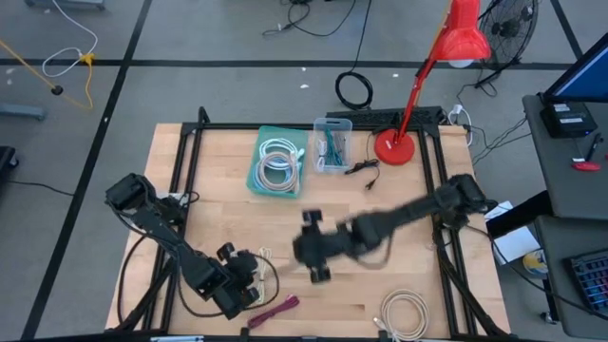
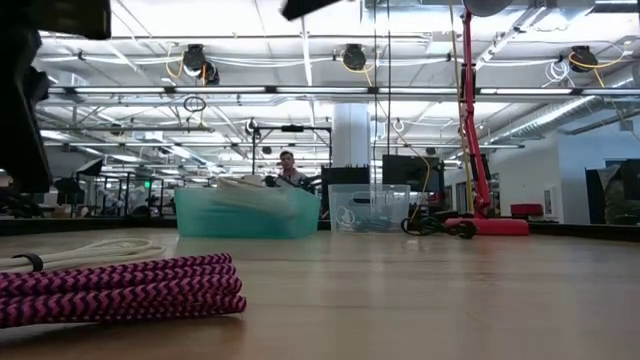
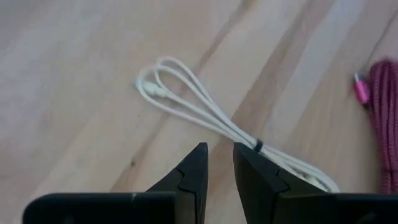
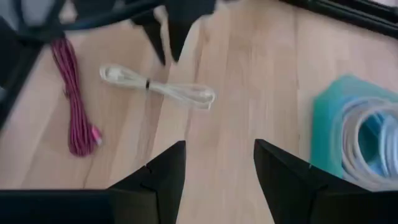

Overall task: Pick and place items into bin
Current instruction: Put the light brown charger cable into the transparent bin

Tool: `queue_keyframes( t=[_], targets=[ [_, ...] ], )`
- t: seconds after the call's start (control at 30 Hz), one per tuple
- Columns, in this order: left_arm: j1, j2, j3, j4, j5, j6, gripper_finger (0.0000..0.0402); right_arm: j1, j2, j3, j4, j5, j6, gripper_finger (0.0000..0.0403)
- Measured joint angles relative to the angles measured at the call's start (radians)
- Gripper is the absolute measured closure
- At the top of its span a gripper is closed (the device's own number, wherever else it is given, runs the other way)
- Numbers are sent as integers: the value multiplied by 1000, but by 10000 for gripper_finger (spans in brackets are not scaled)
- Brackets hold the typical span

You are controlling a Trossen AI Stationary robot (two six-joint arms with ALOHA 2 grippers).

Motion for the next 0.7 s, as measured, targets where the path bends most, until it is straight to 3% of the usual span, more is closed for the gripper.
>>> queue_keyframes(
  t=[0.17, 0.33, 0.53, 0.7],
  targets=[
    [54, 0, 11, 52, 44, 92, 321, 171, -59, -207, 137, 238, 118, 221],
    [123, -1, 18, 149, 161, 168, 321, 279, -139, -468, 354, 348, 247, 228],
    [180, -1, 18, 133, 246, 181, 321, 334, -231, -755, 752, 402, 268, 231],
    [194, 10, 99, 120, 283, 324, 321, 331, -262, -922, 983, 402, 281, 232]
  ],
)
